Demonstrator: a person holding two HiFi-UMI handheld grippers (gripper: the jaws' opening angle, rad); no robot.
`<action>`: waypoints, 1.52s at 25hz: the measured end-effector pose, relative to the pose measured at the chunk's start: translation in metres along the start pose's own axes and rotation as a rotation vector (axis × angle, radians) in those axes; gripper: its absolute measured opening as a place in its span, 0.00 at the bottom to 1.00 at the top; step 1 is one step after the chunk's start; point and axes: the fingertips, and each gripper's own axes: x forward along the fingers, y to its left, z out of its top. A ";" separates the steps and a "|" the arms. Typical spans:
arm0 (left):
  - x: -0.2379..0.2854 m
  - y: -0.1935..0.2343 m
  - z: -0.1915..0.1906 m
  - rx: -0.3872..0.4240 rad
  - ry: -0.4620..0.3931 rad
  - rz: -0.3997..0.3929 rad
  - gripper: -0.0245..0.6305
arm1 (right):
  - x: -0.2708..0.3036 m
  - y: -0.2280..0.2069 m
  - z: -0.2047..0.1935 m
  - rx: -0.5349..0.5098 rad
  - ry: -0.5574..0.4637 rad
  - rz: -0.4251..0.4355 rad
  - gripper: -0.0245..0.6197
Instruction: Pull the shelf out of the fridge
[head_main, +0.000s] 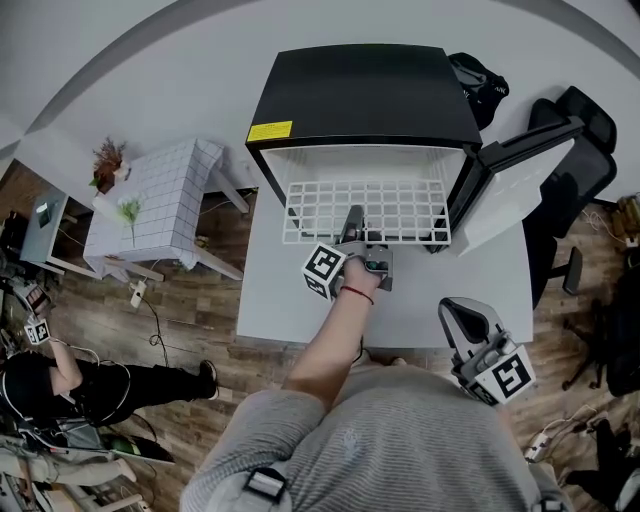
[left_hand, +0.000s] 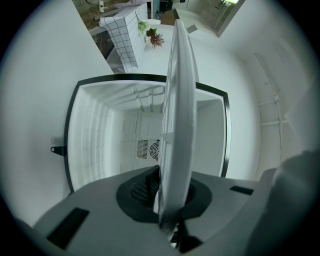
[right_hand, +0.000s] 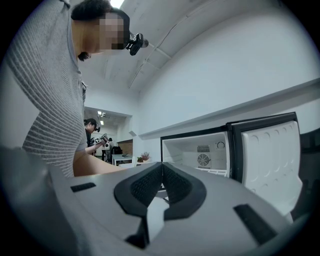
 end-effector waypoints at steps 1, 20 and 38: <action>-0.001 0.000 0.000 -0.001 0.000 -0.001 0.09 | 0.000 0.000 0.000 0.005 -0.001 0.002 0.06; -0.061 0.020 -0.008 -0.041 -0.001 0.027 0.08 | -0.005 0.007 -0.001 0.016 0.001 0.059 0.06; -0.109 0.002 -0.019 -0.033 -0.005 -0.009 0.08 | -0.005 0.025 0.009 0.021 -0.039 0.130 0.06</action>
